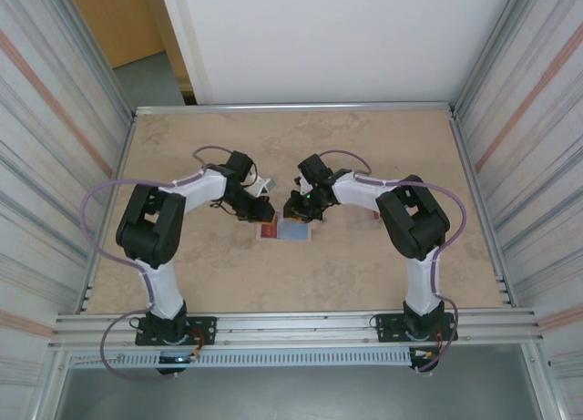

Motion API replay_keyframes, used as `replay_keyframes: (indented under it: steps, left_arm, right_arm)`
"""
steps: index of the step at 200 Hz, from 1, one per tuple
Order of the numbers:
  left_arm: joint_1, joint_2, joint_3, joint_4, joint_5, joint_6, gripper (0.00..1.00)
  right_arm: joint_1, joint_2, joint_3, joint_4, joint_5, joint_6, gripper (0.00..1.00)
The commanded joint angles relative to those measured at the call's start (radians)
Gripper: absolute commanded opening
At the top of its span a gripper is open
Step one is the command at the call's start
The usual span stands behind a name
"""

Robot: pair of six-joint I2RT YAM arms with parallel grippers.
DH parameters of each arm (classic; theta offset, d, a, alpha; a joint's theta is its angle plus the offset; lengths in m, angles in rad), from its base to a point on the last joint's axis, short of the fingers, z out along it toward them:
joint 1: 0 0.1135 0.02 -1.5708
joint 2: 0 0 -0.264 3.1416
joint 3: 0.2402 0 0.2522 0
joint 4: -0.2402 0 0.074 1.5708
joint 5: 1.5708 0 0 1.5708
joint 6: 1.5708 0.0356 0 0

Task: Put the credit cards into the card holder
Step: Flip over the card slot in the card holder.

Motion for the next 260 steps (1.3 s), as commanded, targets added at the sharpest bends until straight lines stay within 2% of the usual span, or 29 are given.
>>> replay_keyframes:
  steps: [1, 15, 51, 89, 153, 218, 260]
  left_arm:
    - [0.011, -0.1, -0.034, 0.002, -0.039, 0.051, 0.18]
    - [0.018, -0.145, -0.055, 0.016, -0.072, 0.075, 0.24]
    - [0.02, -0.271, -0.109, 0.05, -0.207, 0.177, 0.53]
    - [0.061, -0.373, -0.13, 0.059, -0.243, 0.232, 0.68]
    - [0.214, -0.431, -0.177, 0.115, -0.209, 0.189, 0.72]
    - [0.227, -0.432, -0.179, 0.112, -0.186, 0.196, 0.74]
    - [0.227, -0.427, -0.163, 0.1, -0.172, 0.22, 0.75]
  right_arm:
    - [0.012, -0.016, 0.026, 0.002, -0.026, 0.002, 0.22]
    - [0.018, -0.013, 0.037, 0.0, -0.034, 0.004, 0.22]
    - [0.045, -0.011, 0.069, -0.003, -0.043, 0.01, 0.23]
    - [0.064, 0.007, 0.101, 0.0, -0.052, 0.018, 0.25]
    - [0.085, 0.102, 0.183, 0.0, -0.082, 0.023, 0.27]
    - [0.09, 0.181, 0.221, -0.009, -0.084, 0.014, 0.27]
    - [0.079, 0.145, 0.21, -0.035, -0.079, -0.001, 0.27]
